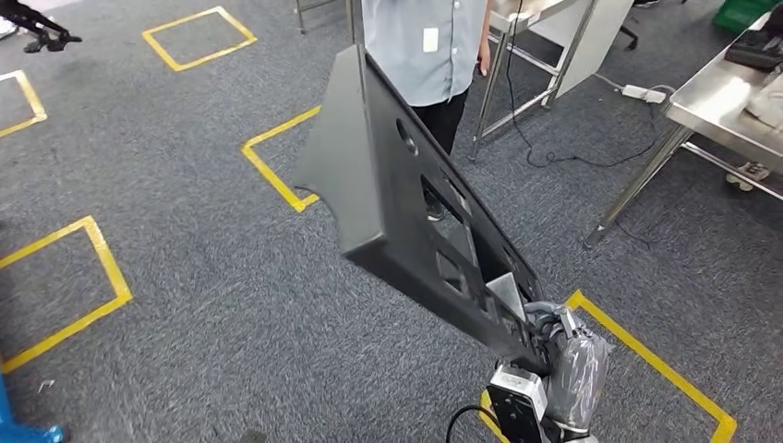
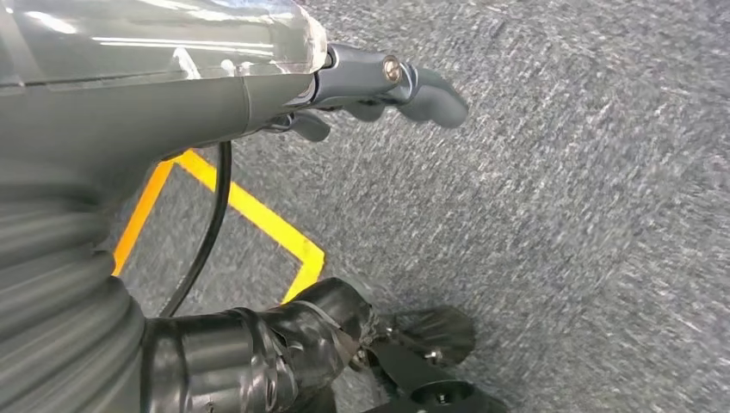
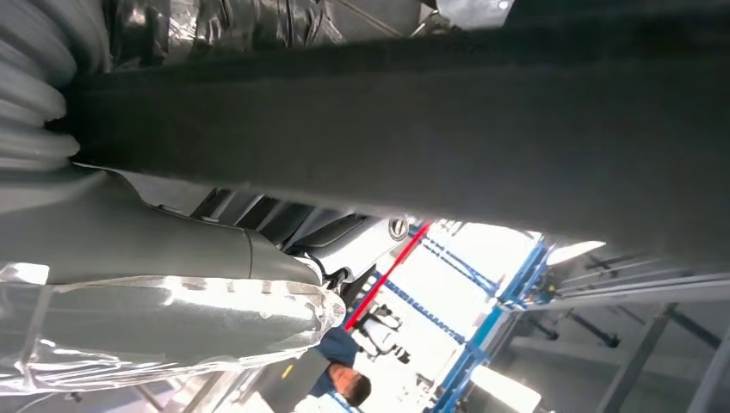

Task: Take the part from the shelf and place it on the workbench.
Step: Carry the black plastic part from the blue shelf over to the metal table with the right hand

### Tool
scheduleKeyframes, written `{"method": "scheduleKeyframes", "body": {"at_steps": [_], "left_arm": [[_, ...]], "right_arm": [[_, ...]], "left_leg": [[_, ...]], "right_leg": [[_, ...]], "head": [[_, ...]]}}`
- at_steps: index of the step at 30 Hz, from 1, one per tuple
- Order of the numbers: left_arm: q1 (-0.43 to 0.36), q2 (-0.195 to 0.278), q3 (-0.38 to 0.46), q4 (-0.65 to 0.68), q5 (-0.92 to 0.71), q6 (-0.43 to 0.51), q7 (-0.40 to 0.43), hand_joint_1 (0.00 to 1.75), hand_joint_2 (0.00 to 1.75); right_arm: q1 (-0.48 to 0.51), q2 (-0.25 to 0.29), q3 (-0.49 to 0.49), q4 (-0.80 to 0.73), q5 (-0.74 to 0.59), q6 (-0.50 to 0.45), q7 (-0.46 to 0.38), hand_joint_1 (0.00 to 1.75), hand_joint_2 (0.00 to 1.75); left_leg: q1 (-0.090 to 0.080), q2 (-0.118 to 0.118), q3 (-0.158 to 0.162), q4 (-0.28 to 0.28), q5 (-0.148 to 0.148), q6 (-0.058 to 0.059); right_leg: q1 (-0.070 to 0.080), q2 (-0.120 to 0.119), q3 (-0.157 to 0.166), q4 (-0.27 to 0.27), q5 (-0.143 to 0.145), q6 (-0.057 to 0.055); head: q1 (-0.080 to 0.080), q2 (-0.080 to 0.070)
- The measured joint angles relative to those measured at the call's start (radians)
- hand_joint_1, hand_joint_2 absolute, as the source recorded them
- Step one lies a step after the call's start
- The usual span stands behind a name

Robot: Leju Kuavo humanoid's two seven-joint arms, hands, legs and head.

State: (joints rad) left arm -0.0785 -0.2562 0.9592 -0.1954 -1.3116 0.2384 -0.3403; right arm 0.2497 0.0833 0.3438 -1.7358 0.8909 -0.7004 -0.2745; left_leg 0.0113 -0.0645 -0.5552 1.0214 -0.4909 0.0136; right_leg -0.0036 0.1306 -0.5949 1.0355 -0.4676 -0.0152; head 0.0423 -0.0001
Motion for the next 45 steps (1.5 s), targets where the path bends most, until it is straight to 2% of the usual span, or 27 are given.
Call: {"method": "scheduleKeyframes", "body": {"at_steps": [1,3,5,7,8,10,12,14,16,18,21,22,23,24,25,27,29,31,32,34,36,38,39,40,42,44,45], "left_arm": [[-0.001,-0.001,0.000,0.000,0.000,-0.001,-0.001,0.00,1.75],[-0.001,-0.001,0.000,0.000,0.000,-0.001,-0.004,0.00,1.75],[0.001,-0.001,0.000,0.000,0.000,-0.002,-0.007,0.00,1.75],[0.004,-0.001,0.000,0.000,0.000,-0.004,-0.009,0.00,1.75],[0.004,0.000,0.000,0.000,0.000,-0.005,-0.010,0.00,1.75],[0.004,0.000,0.000,0.000,0.000,-0.007,-0.010,0.00,1.75],[0.003,0.000,0.000,0.000,0.000,-0.008,-0.010,0.00,1.75],[0.002,0.000,0.000,0.000,0.000,-0.008,-0.011,0.00,1.75],[0.000,0.000,0.000,0.000,0.000,-0.008,-0.012,0.00,1.75],[-0.001,0.000,0.000,0.000,0.001,-0.009,-0.016,0.00,1.75],[0.001,0.001,0.000,0.000,0.002,-0.010,-0.020,0.00,1.75],[0.003,0.001,0.000,0.000,0.003,-0.011,-0.020,0.00,1.75],[0.005,0.001,0.000,0.000,0.003,-0.011,-0.020,0.00,1.75],[0.006,0.001,0.000,0.000,0.003,-0.011,-0.020,0.00,1.75],[0.007,0.001,0.000,0.000,0.003,-0.011,-0.020,0.00,1.75],[0.007,0.003,0.000,0.000,0.003,-0.011,-0.020,0.00,1.75],[0.004,0.005,0.000,0.000,0.003,-0.012,-0.020,0.00,1.75],[0.001,0.004,0.000,0.000,0.003,-0.012,-0.021,0.00,1.75],[0.000,0.004,0.000,0.000,0.003,-0.012,-0.021,0.00,1.75],[0.001,0.002,0.000,0.000,0.003,-0.012,-0.021,0.00,1.75],[0.003,0.003,0.000,0.000,0.003,-0.012,-0.022,0.00,1.75],[0.006,0.003,0.000,0.000,0.003,-0.013,-0.022,0.00,1.75],[0.006,0.003,0.000,0.000,0.003,-0.013,-0.022,0.00,1.75],[0.006,0.003,0.000,0.000,0.003,-0.013,-0.022,0.00,1.75],[0.004,0.002,0.000,0.000,0.003,-0.013,-0.022,0.00,1.75],[0.004,0.002,0.000,0.000,0.003,-0.013,-0.022,0.00,1.75],[0.003,0.002,0.000,0.000,0.003,-0.013,-0.022,0.00,1.75]], "right_arm": [[0.001,-0.001,0.000,0.000,0.000,0.000,0.002,1.71,1.75],[0.001,-0.005,0.000,0.000,-0.001,0.000,0.005,1.71,1.75],[-0.001,-0.007,0.001,0.000,-0.001,0.000,0.005,1.71,1.75],[-0.001,-0.010,0.003,0.001,-0.001,0.000,0.006,1.71,1.75],[0.000,-0.012,0.003,0.002,-0.002,0.000,0.006,1.71,1.75],[0.000,-0.014,0.004,0.003,-0.002,0.000,0.007,1.71,1.75],[-0.001,-0.015,0.005,0.003,-0.002,0.000,0.007,1.71,1.75],[-0.001,-0.015,0.006,0.002,-0.003,0.000,0.007,1.71,1.75],[0.000,-0.016,0.006,0.002,-0.003,0.000,0.007,1.71,1.75],[0.002,-0.016,0.007,0.001,-0.002,0.000,0.007,1.71,1.75],[0.001,-0.017,0.011,0.001,0.000,0.000,0.007,1.71,1.75],[0.001,-0.017,0.013,0.001,0.000,0.000,0.007,1.71,1.75],[0.002,-0.018,0.014,0.001,0.000,0.000,0.007,1.71,1.75],[0.003,-0.018,0.014,0.001,-0.001,0.000,0.007,1.71,1.75],[0.003,-0.018,0.014,0.001,-0.001,0.000,0.007,1.71,1.75],[0.003,-0.018,0.015,0.001,-0.001,0.000,0.007,1.71,1.75],[0.003,-0.018,0.016,0.001,-0.001,0.000,0.007,1.71,1.75],[0.005,-0.019,0.017,0.001,-0.001,0.000,0.007,1.71,1.75],[0.007,-0.019,0.017,0.000,0.000,-0.001,0.007,1.71,1.75],[0.008,-0.021,0.017,0.000,0.000,-0.001,0.007,1.71,1.75],[0.006,-0.021,0.017,0.000,0.000,-0.001,0.007,1.71,1.75],[0.006,-0.022,0.017,0.001,-0.001,0.000,0.007,1.71,1.75],[0.007,-0.023,0.017,0.001,-0.001,0.000,0.007,1.71,1.75],[0.007,-0.024,0.017,0.001,-0.001,0.000,0.007,1.71,1.75],[0.007,-0.025,0.017,0.001,-0.001,0.000,0.007,1.71,1.75],[0.006,-0.025,0.017,0.001,-0.001,0.000,0.007,1.71,1.75],[0.006,-0.025,0.017,0.001,-0.001,0.000,0.007,1.71,1.75]], "left_leg": [[0.001,0.012,0.003,-0.004,0.003,0.006],[0.007,0.037,0.007,-0.016,0.010,0.019],[0.007,0.063,0.010,-0.021,0.011,0.025],[0.006,0.091,0.010,-0.021,0.008,0.026],[0.005,0.105,0.011,-0.021,0.006,0.025],[0.006,0.129,0.016,-0.020,0.000,0.021],[0.003,0.149,0.025,-0.019,-0.008,0.012],[-0.001,0.165,0.032,-0.018,-0.014,0.000],[-0.001,0.181,0.039,-0.021,-0.019,-0.013],[0.003,0.155,0.036,0.004,-0.041,-0.023],[0.006,0.083,-0.045,0.176,-0.127,-0.028],[0.006,0.076,-0.077,0.235,-0.146,-0.029],[0.006,0.074,-0.096,0.263,-0.144,-0.029],[0.006,0.072,-0.096,0.249,-0.121,-0.027],[0.006,0.066,-0.078,0.199,-0.082,-0.024],[0.006,0.026,-0.026,0.068,-0.019,-0.015],[0.004,-0.003,0.000,0.006,-0.004,-0.007],[0.003,0.010,0.004,0.001,-0.003,0.000],[0.005,0.021,0.007,-0.005,0.001,0.005],[0.011,0.046,0.012,-0.018,0.007,0.018],[0.009,0.072,0.014,-0.022,0.007,0.025],[0.008,0.099,0.015,-0.021,0.002,0.024],[0.008,0.111,0.016,-0.020,-0.001,0.023],[0.008,0.123,0.019,-0.019,-0.004,0.020],[0.006,0.144,0.030,-0.017,-0.014,0.013],[0.002,0.160,0.039,-0.016,-0.021,0.001],[-0.001,0.168,0.043,-0.018,-0.023,-0.005]], "right_leg": [[-0.001,0.004,-0.002,0.000,0.001,0.006],[0.003,-0.032,-0.017,0.030,-0.021,0.016],[0.001,-0.094,-0.067,0.133,-0.078,0.026],[-0.006,-0.119,-0.124,0.244,-0.120,0.035],[-0.010,-0.124,-0.133,0.261,-0.117,0.039],[-0.015,-0.141,-0.090,0.175,-0.059,0.041],[-0.010,-0.186,-0.020,0.042,-0.010,0.034],[-0.001,-0.207,0.004,-0.008,-0.004,0.023],[0.000,-0.183,0.003,-0.010,-0.002,0.010],[-0.005,-0.161,0.011,-0.021,0.003,-0.003],[-0.006,-0.126,0.017,-0.026,0.004,-0.017],[-0.005,-0.111,0.017,-0.024,0.003,-0.020],[-0.003,-0.095,0.017,-0.022,0.002,-0.021],[-0.003,-0.080,0.017,-0.018,0.000,-0.021],[-0.002,-0.064,0.017,-0.014,-0.002,-0.020],[-0.002,-0.038,0.015,-0.004,-0.007,-0.014],[-0.005,-0.018,0.008,0.001,-0.008,-0.003],[-0.006,0.000,0.003,-0.002,-0.004,0.010],[-0.006,-0.005,0.001,0.000,-0.006,0.015],[-0.002,-0.053,-0.022,0.046,-0.036,0.025],[-0.006,-0.108,-0.081,0.164,-0.097,0.035],[-0.012,-0.122,-0.130,0.256,-0.123,0.043],[-0.015,-0.126,-0.130,0.252,-0.108,0.046],[-0.018,-0.132,-0.109,0.210,-0.078,0.047],[-0.016,-0.173,-0.038,0.075,-0.019,0.043],[-0.008,-0.206,-0.001,0.002,-0.001,0.032],[-0.003,-0.206,-0.002,0.001,-0.004,0.026]], "head": [[0.000,0.000],[0.003,0.000],[0.006,0.000],[0.006,0.000],[0.006,0.000],[0.006,0.000],[0.006,0.000],[0.006,0.000],[0.005,0.000],[0.005,0.000],[0.004,0.000],[0.004,0.000],[0.004,0.000],[0.004,0.000],[0.004,0.000],[0.004,0.000],[0.004,0.000],[0.004,0.000],[0.005,0.000],[0.006,0.000],[0.008,0.000],[0.008,0.000],[0.008,0.000],[0.008,0.000],[0.008,0.000],[0.008,0.000],[0.008,0.000]]}}
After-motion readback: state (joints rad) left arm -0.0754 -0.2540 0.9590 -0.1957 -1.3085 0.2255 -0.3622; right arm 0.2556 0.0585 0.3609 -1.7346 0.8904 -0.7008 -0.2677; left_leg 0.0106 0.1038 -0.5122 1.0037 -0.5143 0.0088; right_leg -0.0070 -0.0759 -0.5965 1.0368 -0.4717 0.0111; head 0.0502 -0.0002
